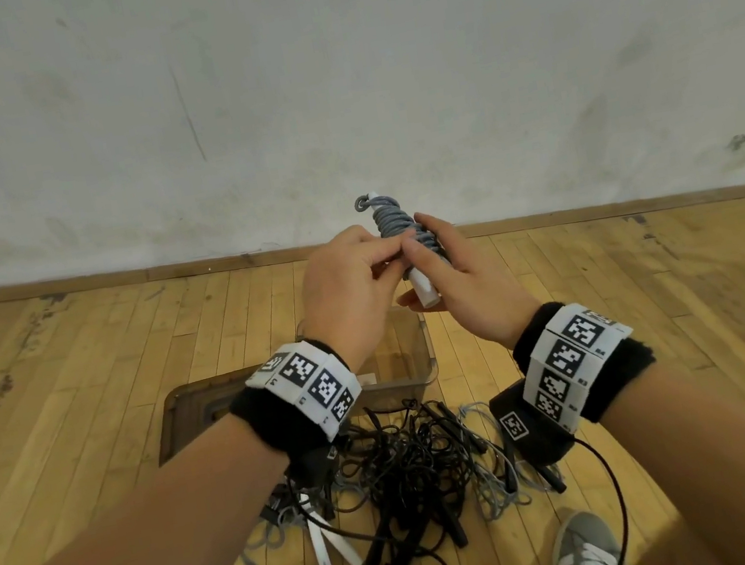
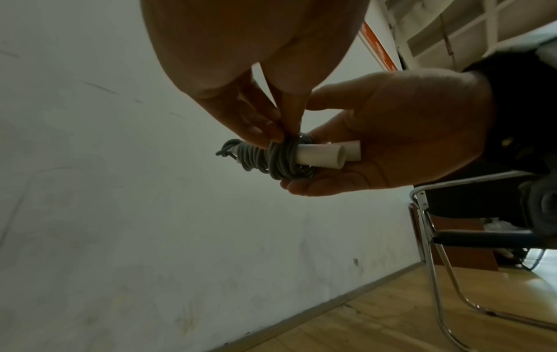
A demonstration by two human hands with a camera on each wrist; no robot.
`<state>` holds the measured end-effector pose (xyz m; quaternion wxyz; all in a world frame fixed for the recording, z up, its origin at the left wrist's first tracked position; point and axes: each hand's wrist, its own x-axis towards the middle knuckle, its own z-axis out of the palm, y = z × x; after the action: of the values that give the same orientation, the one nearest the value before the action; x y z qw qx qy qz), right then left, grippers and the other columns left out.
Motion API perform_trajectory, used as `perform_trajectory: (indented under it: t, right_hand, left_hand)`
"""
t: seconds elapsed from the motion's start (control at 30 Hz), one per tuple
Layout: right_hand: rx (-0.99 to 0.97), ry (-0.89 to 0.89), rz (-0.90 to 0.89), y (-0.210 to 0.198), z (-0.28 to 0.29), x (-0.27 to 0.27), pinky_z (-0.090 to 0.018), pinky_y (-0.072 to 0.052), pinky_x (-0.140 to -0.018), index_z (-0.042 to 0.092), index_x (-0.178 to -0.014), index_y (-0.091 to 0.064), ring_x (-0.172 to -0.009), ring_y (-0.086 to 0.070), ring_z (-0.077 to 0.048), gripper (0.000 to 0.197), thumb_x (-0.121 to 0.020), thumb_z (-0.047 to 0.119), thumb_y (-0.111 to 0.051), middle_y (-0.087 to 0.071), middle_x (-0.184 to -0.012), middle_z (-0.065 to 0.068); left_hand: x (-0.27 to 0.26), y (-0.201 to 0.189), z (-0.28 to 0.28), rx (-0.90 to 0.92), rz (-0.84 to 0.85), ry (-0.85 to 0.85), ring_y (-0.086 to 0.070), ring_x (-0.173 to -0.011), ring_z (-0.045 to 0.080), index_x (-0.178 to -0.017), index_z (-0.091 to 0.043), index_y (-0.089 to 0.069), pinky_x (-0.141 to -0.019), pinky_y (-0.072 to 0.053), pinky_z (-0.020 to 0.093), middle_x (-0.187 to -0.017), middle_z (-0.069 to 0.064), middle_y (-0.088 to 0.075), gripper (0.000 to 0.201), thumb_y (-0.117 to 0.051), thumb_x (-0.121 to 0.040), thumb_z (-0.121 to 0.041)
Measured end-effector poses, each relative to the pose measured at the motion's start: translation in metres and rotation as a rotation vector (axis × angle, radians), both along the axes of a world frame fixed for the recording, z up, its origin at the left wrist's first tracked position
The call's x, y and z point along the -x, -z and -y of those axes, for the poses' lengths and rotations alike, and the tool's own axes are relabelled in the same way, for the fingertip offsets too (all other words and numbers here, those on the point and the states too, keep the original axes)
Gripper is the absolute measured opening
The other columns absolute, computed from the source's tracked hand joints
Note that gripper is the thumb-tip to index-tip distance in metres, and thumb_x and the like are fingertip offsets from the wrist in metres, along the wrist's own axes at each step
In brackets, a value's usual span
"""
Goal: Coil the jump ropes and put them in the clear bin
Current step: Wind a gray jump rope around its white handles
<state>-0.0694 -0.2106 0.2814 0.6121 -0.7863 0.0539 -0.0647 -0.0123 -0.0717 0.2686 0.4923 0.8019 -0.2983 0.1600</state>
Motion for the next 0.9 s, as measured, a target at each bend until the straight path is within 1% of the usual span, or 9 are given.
perform_trajectory:
  t: [0.07,0.2,0.27,0.47,0.57,0.63,0.8,0.87,0.9]
  right_hand:
    - [-0.006,-0.013,-0.006,0.001,0.002,0.001,-0.033,-0.062,-0.080,0.020,-0.159,-0.023,-0.100,-0.072,-0.023,0.058,-0.107,0.033,-0.046,-0.061,-0.132,-0.001]
    - [0.007,-0.002,-0.006,0.002,0.003,0.001,-0.035,-0.063,-0.082,0.022,-0.161,-0.022,-0.094,-0.074,-0.022,0.056,-0.109,0.028,-0.042,-0.058,-0.126,0.010]
    - [0.032,-0.010,-0.001,0.004,0.004,0.001,-0.037,-0.062,-0.085,0.022,-0.162,-0.021,-0.096,-0.074,-0.020,0.056,-0.110,0.026,-0.041,-0.057,-0.124,0.013]
    - [0.128,-0.086,0.047,0.003,0.005,0.003,-0.024,-0.058,-0.075,0.021,-0.159,-0.027,-0.093,-0.073,-0.014,0.050,-0.110,0.024,-0.038,-0.059,-0.133,0.002]
    - [0.171,-0.073,0.074,0.003,0.007,0.003,-0.029,-0.061,-0.075,0.018,-0.153,-0.035,-0.093,-0.074,-0.014,0.045,-0.109,0.025,-0.042,-0.062,-0.127,0.003]
    - [0.184,-0.061,0.076,0.004,0.007,0.003,-0.034,-0.063,-0.078,0.018,-0.151,-0.039,-0.096,-0.073,-0.015,0.044,-0.108,0.026,-0.045,-0.062,-0.124,0.009]
    - [0.155,-0.089,0.042,0.002,0.002,0.006,-0.020,-0.057,-0.067,0.019,-0.151,-0.039,-0.084,-0.072,-0.005,0.042,-0.109,0.022,-0.041,-0.062,-0.120,0.008]
    - [0.114,-0.100,0.010,0.002,0.001,0.005,-0.019,-0.055,-0.065,0.021,-0.152,-0.038,-0.080,-0.071,-0.006,0.041,-0.110,0.020,-0.037,-0.062,-0.120,0.002]
    - [0.094,-0.109,0.001,0.002,-0.001,0.005,-0.020,-0.056,-0.065,0.021,-0.151,-0.037,-0.079,-0.071,-0.007,0.041,-0.110,0.020,-0.037,-0.062,-0.120,0.001]
  left_hand:
    - [-0.001,0.000,0.000,-0.010,-0.042,0.028,-0.064,-0.080,0.015,-0.115,-0.026,-0.078,-0.073,-0.057,0.039,-0.088,-0.001,-0.066,0.023,-0.074,-0.093,-0.022]
    - [-0.004,-0.004,-0.002,0.050,-0.237,0.074,-0.068,-0.083,0.002,-0.109,-0.026,-0.079,-0.075,-0.055,0.017,-0.093,-0.007,-0.072,0.021,-0.080,-0.088,-0.025]
    - [-0.006,-0.006,-0.005,0.043,-0.287,0.104,-0.068,-0.081,-0.002,-0.105,-0.028,-0.079,-0.073,-0.054,0.012,-0.092,-0.011,-0.074,0.019,-0.081,-0.087,-0.024]
    - [-0.014,-0.009,-0.013,0.073,-0.330,0.138,-0.072,-0.081,0.007,-0.094,-0.023,-0.081,-0.080,-0.061,0.029,-0.090,-0.009,-0.077,0.013,-0.084,-0.083,-0.017]
    - [-0.015,-0.010,-0.012,0.053,-0.351,0.147,-0.070,-0.077,0.007,-0.092,-0.022,-0.080,-0.073,-0.060,0.024,-0.087,-0.007,-0.076,0.010,-0.082,-0.085,-0.015]
    - [-0.015,-0.013,-0.012,0.031,-0.404,0.172,-0.071,-0.079,0.014,-0.092,-0.022,-0.077,-0.071,-0.062,0.028,-0.086,-0.002,-0.074,0.009,-0.080,-0.088,-0.014]
    - [-0.017,-0.010,-0.013,-0.031,-0.451,0.180,-0.064,-0.073,0.017,-0.084,-0.023,-0.071,-0.074,-0.063,0.047,-0.077,-0.001,-0.065,0.013,-0.078,-0.085,-0.012]
    - [-0.018,-0.005,-0.012,-0.025,-0.435,0.143,-0.059,-0.068,0.012,-0.078,-0.023,-0.070,-0.073,-0.063,0.045,-0.071,-0.004,-0.062,0.014,-0.079,-0.081,-0.012]
    - [-0.019,-0.002,-0.011,-0.025,-0.417,0.117,-0.056,-0.064,0.008,-0.076,-0.022,-0.068,-0.068,-0.061,0.036,-0.069,-0.005,-0.060,0.015,-0.079,-0.079,-0.013]
